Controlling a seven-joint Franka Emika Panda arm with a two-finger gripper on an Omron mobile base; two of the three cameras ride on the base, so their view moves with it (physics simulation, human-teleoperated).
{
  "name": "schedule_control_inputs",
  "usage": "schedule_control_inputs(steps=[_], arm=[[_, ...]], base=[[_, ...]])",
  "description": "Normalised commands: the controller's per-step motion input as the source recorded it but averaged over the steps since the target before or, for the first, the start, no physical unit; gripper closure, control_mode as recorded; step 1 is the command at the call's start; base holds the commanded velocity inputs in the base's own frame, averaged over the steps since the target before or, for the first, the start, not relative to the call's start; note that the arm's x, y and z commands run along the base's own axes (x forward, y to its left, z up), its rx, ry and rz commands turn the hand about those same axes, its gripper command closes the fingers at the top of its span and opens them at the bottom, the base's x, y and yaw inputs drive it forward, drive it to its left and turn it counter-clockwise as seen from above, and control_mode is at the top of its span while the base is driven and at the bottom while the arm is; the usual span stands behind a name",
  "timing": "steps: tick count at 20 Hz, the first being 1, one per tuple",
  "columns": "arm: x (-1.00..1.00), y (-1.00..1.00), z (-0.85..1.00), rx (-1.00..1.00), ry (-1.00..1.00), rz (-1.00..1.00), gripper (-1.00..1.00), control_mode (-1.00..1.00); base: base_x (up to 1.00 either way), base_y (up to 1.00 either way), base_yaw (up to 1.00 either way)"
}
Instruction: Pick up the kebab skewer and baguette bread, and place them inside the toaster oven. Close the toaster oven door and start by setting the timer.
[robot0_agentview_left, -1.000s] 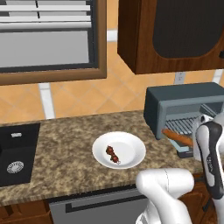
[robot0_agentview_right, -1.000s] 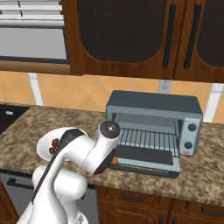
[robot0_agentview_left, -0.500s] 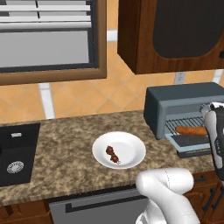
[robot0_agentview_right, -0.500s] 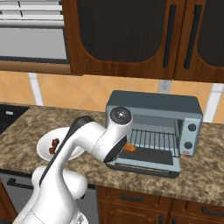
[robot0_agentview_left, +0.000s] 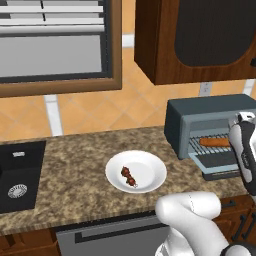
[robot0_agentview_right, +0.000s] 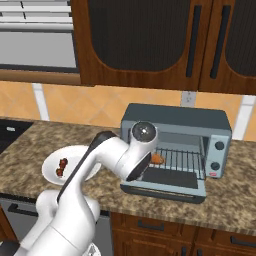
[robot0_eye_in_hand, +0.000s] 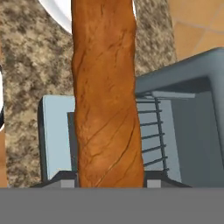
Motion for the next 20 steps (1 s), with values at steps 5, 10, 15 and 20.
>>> schedule_control_inputs(steps=[5, 10, 15, 20], arm=[[0.09, -0.49, -0.05, -0.14, -0.23, 0.0, 1.0, -1.0], [0.17, -0.01, -0.02, -0.18, -0.1, 0.0, 1.0, -1.0], [0.31, -0.14, -0.03, -0.13, 0.0, 0.0, 1.0, -1.0], [0.3, -0.4, -0.02, -0.02, 0.0, 0.0, 1.0, -1.0]], base=[[0.0, 0.0, 0.0], [0.0, 0.0, 0.0], [0.0, 0.0, 0.0], [0.0, 0.0, 0.0]])
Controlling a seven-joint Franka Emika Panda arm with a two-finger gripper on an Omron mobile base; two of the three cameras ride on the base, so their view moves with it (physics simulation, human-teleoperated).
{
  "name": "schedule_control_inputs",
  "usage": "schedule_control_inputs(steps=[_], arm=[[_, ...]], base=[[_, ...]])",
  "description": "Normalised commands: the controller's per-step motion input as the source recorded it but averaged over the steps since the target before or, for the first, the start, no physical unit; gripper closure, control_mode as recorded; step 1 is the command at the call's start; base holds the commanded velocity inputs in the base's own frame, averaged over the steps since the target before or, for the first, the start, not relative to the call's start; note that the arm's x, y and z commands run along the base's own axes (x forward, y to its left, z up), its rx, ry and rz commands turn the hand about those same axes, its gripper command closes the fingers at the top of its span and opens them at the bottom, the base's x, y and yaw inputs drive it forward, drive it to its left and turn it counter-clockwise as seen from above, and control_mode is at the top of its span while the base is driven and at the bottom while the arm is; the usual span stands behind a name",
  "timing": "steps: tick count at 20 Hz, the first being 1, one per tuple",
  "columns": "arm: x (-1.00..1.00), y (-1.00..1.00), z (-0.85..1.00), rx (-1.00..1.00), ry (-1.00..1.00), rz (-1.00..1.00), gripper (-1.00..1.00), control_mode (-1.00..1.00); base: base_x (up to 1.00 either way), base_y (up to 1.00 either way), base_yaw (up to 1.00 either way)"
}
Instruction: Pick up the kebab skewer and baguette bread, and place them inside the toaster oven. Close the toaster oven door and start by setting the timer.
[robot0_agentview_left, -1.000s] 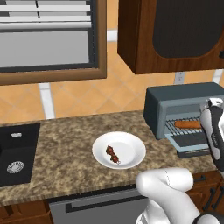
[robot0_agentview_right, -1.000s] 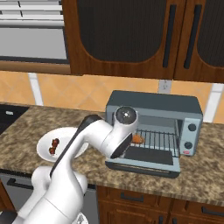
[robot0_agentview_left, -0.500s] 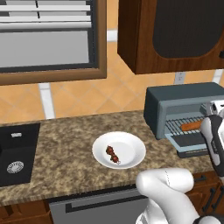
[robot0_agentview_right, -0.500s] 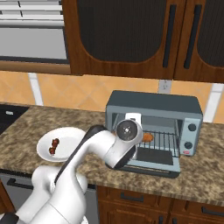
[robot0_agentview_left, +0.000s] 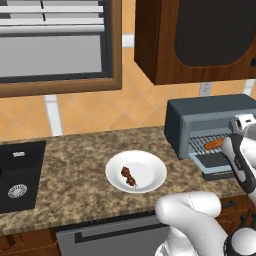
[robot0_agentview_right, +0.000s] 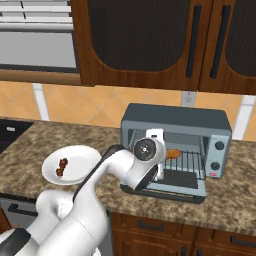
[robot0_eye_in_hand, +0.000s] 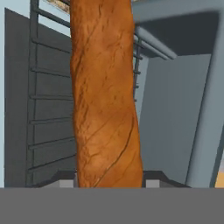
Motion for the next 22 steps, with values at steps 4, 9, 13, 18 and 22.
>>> schedule_control_inputs(steps=[4, 9, 13, 18, 22], arm=[[0.31, -0.25, -0.11, 0.0, 0.04, 0.0, 1.0, -1.0], [0.34, -0.02, -0.15, 0.0, 0.08, 0.0, 1.0, -1.0], [0.21, 0.0, -0.34, 0.0, 0.11, 0.0, 1.0, -1.0], [0.06, -0.01, -0.22, 0.0, 0.01, 0.0, 1.0, -1.0], [0.05, -0.01, -0.11, 0.0, 0.0, 0.0, 1.0, -1.0]], base=[[0.0, 0.0, 0.0], [0.0, 0.0, 0.0], [0.0, 0.0, 0.0], [0.0, 0.0, 0.0], [0.0, 0.0, 0.0]])
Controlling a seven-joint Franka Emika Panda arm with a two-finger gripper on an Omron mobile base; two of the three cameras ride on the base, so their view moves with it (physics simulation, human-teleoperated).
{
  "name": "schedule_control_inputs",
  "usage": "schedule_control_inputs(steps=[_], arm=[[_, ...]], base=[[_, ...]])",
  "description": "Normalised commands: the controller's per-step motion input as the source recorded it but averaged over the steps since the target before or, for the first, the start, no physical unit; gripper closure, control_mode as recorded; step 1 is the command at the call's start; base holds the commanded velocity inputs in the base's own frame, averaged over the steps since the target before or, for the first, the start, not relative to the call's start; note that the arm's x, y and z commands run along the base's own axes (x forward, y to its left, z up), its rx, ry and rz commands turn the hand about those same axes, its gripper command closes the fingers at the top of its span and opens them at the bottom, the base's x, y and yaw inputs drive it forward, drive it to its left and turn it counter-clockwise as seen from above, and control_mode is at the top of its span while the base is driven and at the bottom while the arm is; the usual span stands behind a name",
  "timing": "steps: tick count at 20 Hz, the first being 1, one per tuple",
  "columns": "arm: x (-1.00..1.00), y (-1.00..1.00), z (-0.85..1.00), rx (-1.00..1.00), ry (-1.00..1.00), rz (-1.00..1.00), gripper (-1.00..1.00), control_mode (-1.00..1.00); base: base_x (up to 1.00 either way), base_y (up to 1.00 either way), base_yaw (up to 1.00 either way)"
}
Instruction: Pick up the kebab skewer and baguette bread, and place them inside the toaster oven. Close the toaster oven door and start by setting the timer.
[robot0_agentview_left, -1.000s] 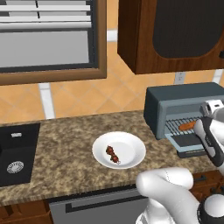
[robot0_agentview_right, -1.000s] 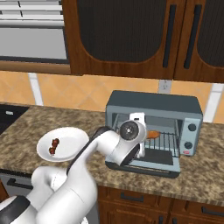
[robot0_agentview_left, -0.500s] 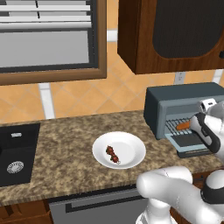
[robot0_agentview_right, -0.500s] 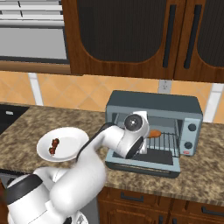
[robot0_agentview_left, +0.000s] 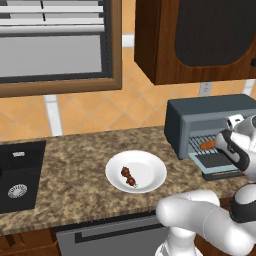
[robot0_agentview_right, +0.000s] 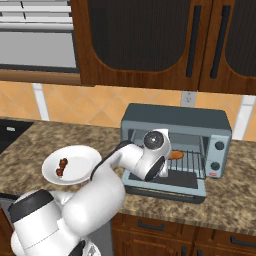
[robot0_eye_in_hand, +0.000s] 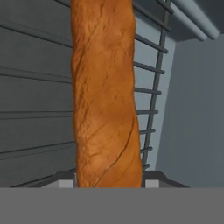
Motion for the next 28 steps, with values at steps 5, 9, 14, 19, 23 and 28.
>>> schedule_control_inputs(steps=[5, 9, 14, 19, 23, 28], arm=[[0.2, -0.02, 0.0, 0.0, 0.0, 0.0, 1.0, -1.0], [-0.02, -0.01, 0.0, 0.0, 0.0, 0.0, -1.0, -1.0], [-0.29, -0.01, -0.06, 0.0, -0.01, 0.0, -1.0, -1.0], [-0.44, -0.01, -0.05, 0.0, -0.01, 0.0, -1.0, -1.0], [-0.17, 0.0, 0.14, 0.0, 0.0, 0.0, -1.0, -1.0], [-0.93, 0.02, 0.53, 0.0, 0.0, 0.0, -1.0, -1.0]], base=[[0.0, 0.0, 0.0], [0.0, 0.0, 0.0], [0.0, 0.0, 0.0], [0.0, 0.0, 0.0], [0.0, 0.0, 0.0], [0.0, 0.0, 0.0]])
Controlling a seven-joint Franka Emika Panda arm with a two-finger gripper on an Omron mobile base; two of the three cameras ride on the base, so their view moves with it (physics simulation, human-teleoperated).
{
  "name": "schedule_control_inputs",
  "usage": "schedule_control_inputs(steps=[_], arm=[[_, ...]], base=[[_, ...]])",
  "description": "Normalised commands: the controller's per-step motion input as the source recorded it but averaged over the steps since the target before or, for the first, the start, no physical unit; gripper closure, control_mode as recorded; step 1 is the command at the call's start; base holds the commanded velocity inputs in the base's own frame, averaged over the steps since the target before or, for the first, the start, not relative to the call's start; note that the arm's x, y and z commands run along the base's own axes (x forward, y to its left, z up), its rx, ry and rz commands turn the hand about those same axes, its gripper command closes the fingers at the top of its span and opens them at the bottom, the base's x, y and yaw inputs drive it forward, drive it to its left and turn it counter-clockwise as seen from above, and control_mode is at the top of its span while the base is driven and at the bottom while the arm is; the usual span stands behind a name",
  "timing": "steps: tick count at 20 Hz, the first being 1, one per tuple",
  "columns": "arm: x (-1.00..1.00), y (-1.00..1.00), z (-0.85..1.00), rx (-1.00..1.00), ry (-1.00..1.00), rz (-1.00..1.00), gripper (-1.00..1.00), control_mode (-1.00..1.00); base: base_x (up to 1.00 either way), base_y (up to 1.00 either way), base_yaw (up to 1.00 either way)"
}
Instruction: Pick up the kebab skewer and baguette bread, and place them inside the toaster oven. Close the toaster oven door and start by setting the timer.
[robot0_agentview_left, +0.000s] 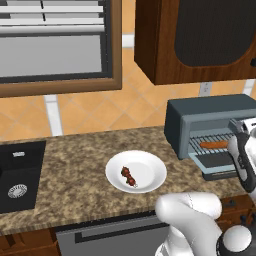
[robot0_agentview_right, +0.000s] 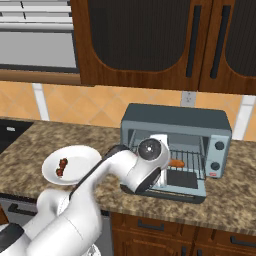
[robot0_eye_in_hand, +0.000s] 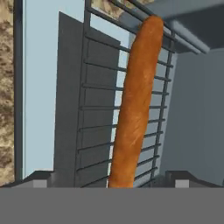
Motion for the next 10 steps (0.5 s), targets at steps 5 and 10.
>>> schedule_control_inputs(steps=[5, 10], arm=[[-0.96, 0.63, 0.8, 0.03, 0.07, 0.0, -1.0, -1.0], [-0.63, 1.0, 0.38, 0.11, 0.19, -0.15, -1.0, -1.0]], base=[[0.0, 0.0, 0.0], [0.0, 0.0, 0.0]])
